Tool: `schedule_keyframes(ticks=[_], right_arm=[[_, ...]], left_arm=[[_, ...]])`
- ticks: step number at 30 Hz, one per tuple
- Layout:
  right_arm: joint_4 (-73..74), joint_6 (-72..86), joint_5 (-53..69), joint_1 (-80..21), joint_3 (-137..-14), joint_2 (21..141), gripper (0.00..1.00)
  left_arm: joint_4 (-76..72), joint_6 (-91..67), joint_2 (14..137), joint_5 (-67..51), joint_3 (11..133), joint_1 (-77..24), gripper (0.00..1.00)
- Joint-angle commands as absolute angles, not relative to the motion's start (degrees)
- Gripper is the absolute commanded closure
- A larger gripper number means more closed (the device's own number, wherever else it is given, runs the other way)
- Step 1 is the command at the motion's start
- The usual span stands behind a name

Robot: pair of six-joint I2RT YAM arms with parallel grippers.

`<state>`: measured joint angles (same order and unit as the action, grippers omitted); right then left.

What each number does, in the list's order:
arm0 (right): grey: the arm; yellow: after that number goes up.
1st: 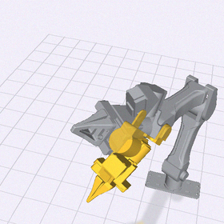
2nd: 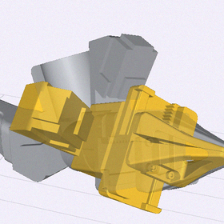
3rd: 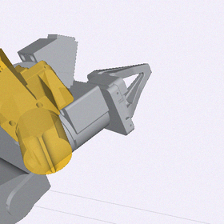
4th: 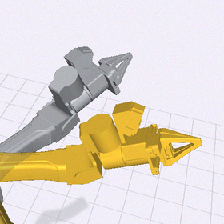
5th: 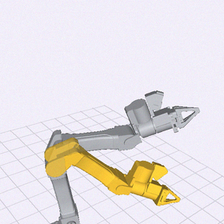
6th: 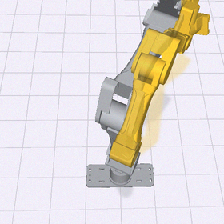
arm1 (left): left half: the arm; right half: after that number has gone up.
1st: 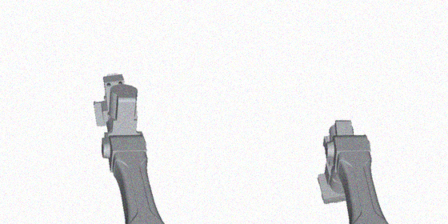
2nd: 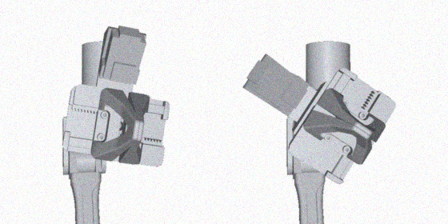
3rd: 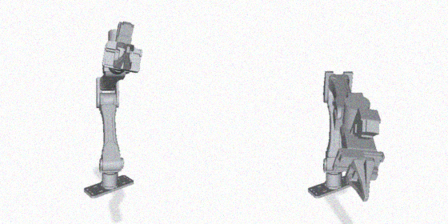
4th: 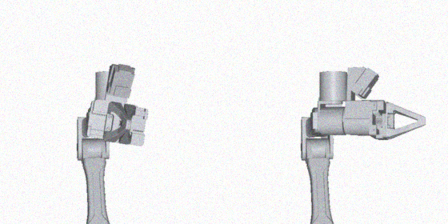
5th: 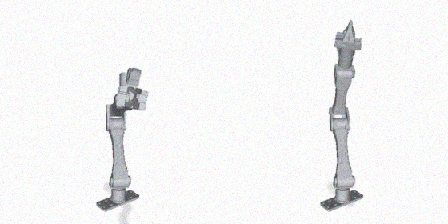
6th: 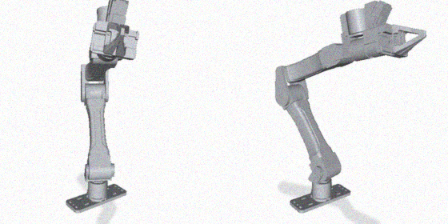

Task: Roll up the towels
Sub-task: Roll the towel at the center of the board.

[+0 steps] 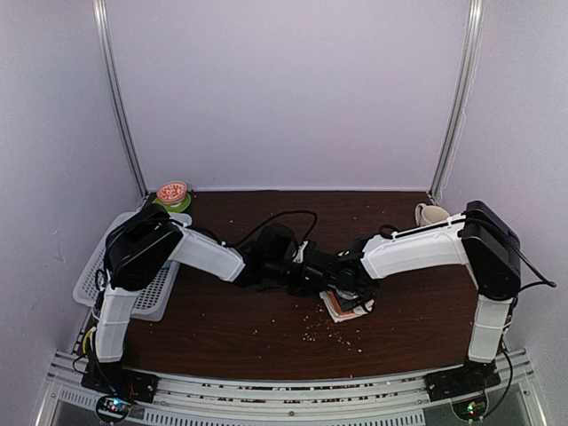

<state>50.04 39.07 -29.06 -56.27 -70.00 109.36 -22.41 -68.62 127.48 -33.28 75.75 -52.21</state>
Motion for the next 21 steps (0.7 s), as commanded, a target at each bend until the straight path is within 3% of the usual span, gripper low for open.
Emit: schedule_keyframes(ticks=[1,21], right_arm=[[49.76,38.99,-28.10,-56.01,-69.81,109.87,1.00],[45.76,36.74,-25.34,-55.81,-67.59,107.87,1.00]], left_arm=[[-24.67,-69.86,127.26,-34.25,78.65,-52.30,0.80],[-23.37,-75.11,138.86,-37.33,91.40,-51.86,0.91]])
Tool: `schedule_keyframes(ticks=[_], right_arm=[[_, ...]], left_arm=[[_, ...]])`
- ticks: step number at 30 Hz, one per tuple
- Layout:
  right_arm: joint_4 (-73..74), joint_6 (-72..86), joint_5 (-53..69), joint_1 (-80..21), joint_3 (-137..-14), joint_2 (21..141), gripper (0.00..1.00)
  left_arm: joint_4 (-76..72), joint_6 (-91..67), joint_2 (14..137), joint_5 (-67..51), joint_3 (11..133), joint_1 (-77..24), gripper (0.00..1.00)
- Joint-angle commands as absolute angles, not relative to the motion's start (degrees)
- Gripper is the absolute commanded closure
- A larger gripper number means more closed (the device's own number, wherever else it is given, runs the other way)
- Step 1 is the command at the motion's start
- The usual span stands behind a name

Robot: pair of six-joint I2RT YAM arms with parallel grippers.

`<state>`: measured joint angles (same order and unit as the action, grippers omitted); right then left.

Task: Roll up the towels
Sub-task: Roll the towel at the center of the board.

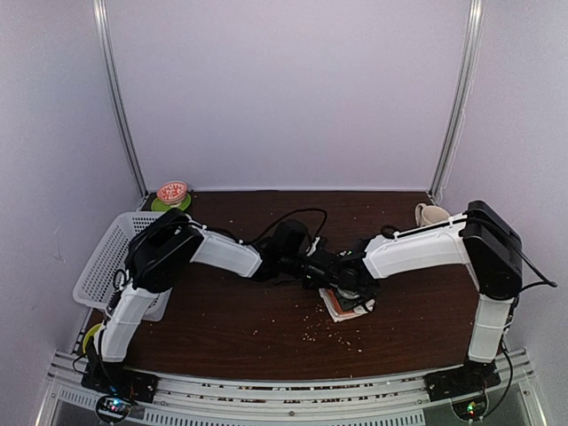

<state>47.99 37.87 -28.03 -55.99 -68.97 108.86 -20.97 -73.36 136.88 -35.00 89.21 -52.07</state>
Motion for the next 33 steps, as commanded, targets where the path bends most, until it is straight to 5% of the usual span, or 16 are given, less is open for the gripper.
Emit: schedule_keyframes(ticks=[1,4,11,16,33], right_arm=[[45.41,36.23,-25.11,-55.81,-67.51,107.79,1.00],[44.62,34.62,-23.92,-55.85,-67.30,107.12,0.97],[42.55,29.45,-18.42,-55.86,-66.20,102.51,0.62],[42.01,27.90,-15.43,-55.88,-65.87,98.95,0.47],[19.63,37.79,6.09,-38.31,-42.12,75.19,0.44]], left_arm=[[-23.65,-75.48,139.32,-37.68,91.71,-51.86,0.91],[-24.69,-76.48,140.62,-38.07,91.89,-51.78,0.91],[-25.57,-77.59,141.77,-37.66,91.70,-51.26,0.92],[-25.32,-77.81,141.77,-36.84,91.49,-51.15,0.92],[-24.83,-77.78,141.52,-36.15,90.66,-50.76,0.92]])
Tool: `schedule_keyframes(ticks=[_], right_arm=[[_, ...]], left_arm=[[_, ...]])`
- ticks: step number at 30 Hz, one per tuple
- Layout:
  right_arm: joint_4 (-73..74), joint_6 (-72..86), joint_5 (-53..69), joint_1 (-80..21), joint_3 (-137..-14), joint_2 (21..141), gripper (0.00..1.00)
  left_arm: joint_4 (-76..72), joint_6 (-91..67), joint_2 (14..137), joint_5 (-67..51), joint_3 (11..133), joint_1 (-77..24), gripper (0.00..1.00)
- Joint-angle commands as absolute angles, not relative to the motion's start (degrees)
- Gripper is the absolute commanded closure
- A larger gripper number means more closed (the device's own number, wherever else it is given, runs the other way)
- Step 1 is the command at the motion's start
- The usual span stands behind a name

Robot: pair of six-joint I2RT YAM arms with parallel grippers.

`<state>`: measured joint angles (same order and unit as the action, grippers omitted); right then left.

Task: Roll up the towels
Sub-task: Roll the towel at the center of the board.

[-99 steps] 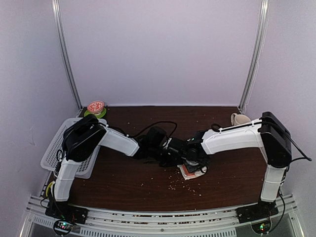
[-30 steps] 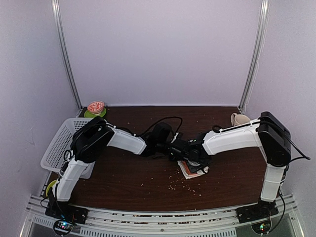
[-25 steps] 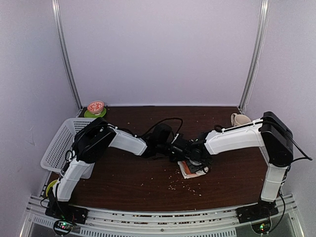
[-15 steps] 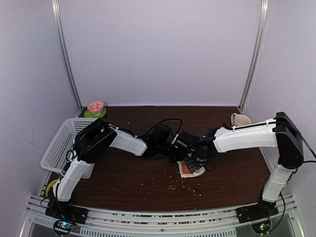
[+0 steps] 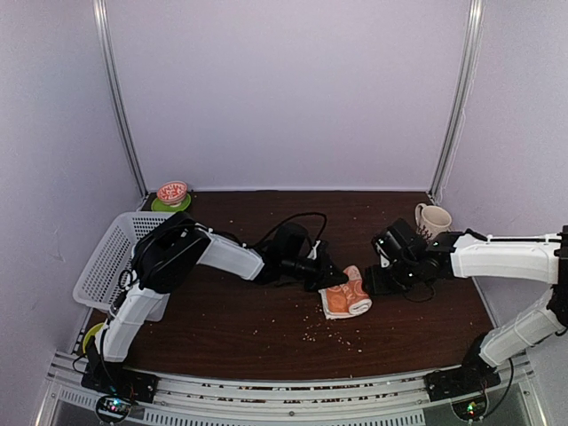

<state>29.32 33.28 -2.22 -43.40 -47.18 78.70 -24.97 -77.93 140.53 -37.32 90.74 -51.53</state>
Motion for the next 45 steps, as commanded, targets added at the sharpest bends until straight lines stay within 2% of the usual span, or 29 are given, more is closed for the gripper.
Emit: schedule_keyframes(ticks=[1,6,15,22,30,38,42,45], right_arm=[[18.10,38.69,7.70,-36.89,-41.03,74.87,0.44],[13.94,40.64,13.91,-33.02,-38.91,77.43,0.48],[10.84,40.17,18.68,-32.91,-40.25,83.78,0.50],[12.41,38.53,18.09,-33.90,-41.73,85.59,0.49],[12.36,38.72,17.59,-34.40,-42.77,86.75,0.47],[13.44,38.32,16.63,-34.71,-43.83,88.06,0.47],[13.79,38.25,16.37,-34.76,-44.21,88.48,0.47],[14.11,38.24,16.09,-34.70,-44.58,88.72,0.47]], left_arm=[[-24.79,-77.78,141.50,-36.05,90.63,-50.73,0.92],[-24.62,-77.73,141.44,-36.08,90.49,-50.71,0.93],[-24.24,-77.11,140.30,-36.06,89.64,-50.71,0.93],[-22.96,-75.69,136.80,-36.55,87.62,-50.71,0.87],[-16.25,-69.50,131.45,-35.54,86.21,-50.71,0.81],[-12.35,-65.84,126.84,-35.51,84.03,-50.71,0.80],[-7.56,-62.56,122.92,-32.98,82.22,-50.54,0.80],[1.88,-57.01,120.94,-29.12,83.57,-50.45,0.80]])
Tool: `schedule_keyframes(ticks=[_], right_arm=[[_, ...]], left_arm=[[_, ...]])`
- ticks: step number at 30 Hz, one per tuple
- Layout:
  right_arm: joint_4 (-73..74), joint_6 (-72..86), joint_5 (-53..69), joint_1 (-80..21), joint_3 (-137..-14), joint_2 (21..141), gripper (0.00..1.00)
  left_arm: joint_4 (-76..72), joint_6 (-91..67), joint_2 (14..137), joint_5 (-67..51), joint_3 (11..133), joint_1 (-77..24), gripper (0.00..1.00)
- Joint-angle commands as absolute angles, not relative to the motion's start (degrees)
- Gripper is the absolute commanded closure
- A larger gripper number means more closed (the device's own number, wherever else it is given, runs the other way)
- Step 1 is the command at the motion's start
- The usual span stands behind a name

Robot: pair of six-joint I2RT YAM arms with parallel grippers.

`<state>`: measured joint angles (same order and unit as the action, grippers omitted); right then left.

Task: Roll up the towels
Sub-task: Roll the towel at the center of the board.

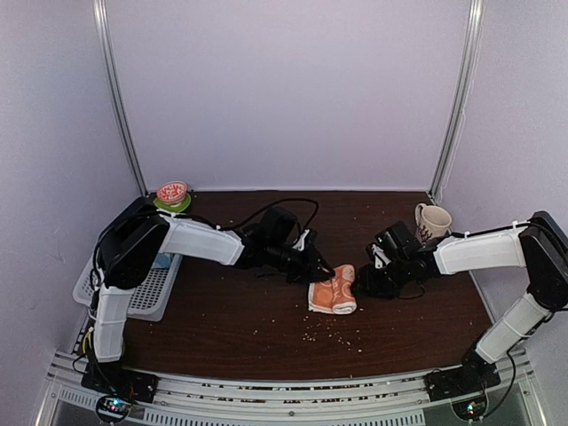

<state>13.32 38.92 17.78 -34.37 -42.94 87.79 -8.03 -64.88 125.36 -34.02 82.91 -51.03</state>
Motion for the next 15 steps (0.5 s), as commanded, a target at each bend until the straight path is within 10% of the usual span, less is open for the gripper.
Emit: schedule_keyframes(ticks=[1,15], right_arm=[[14.22,38.19,15.97,-34.79,-44.70,88.83,0.47],[15.17,38.19,15.49,-35.23,-45.65,89.25,0.47]], left_arm=[[5.68,-54.93,120.91,-27.18,84.49,-50.41,0.80],[17.48,-47.75,126.49,-19.87,88.28,-50.32,0.76]])
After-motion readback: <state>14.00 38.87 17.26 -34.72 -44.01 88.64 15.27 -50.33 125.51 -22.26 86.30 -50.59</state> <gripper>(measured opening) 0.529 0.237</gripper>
